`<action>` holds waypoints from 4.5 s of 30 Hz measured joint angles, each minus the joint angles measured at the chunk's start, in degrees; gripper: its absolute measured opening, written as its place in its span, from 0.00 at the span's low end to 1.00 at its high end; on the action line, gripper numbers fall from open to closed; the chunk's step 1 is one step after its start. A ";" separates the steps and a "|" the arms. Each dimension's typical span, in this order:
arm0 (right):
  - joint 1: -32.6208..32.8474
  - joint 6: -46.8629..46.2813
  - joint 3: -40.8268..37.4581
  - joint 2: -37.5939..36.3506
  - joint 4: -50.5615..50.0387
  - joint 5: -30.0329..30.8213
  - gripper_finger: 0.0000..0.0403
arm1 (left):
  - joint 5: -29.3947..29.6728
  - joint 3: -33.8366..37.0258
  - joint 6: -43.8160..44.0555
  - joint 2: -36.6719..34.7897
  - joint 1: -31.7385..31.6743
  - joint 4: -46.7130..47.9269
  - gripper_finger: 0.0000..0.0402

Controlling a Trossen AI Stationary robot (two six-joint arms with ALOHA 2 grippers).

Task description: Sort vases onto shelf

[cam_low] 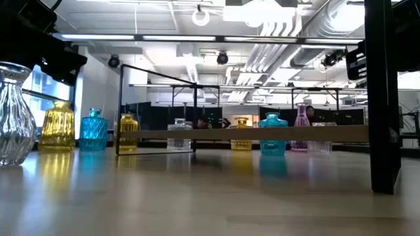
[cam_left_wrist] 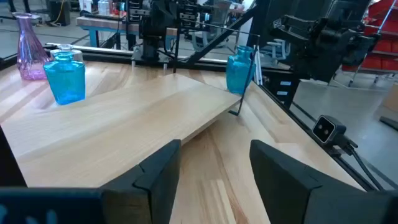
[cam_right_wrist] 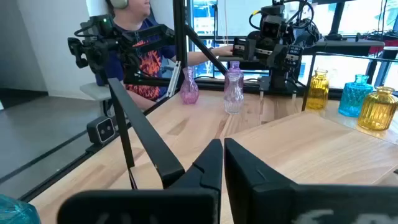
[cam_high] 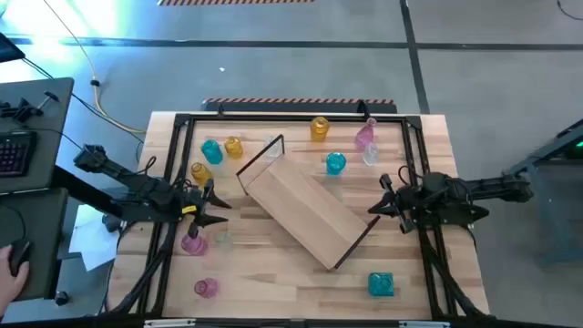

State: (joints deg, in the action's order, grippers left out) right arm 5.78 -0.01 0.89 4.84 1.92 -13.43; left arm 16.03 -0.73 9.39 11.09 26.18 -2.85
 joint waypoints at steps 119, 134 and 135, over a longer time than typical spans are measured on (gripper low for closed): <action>0.00 0.02 0.02 0.00 0.01 0.00 0.00 | 38.78 -19.92 -19.66 0.00 -0.08 -7.76 0.46; -0.08 0.46 0.00 0.00 0.02 1.72 0.00 | 40.33 -23.64 -24.24 0.03 -1.93 -7.34 0.46; -0.08 0.46 0.00 0.00 0.02 1.72 0.00 | 40.85 -23.83 -24.54 0.03 -1.91 -7.38 0.46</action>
State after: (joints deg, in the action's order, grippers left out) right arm 5.69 0.45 0.89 4.84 1.93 -11.70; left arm 56.87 -24.57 -15.15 11.11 24.27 -10.23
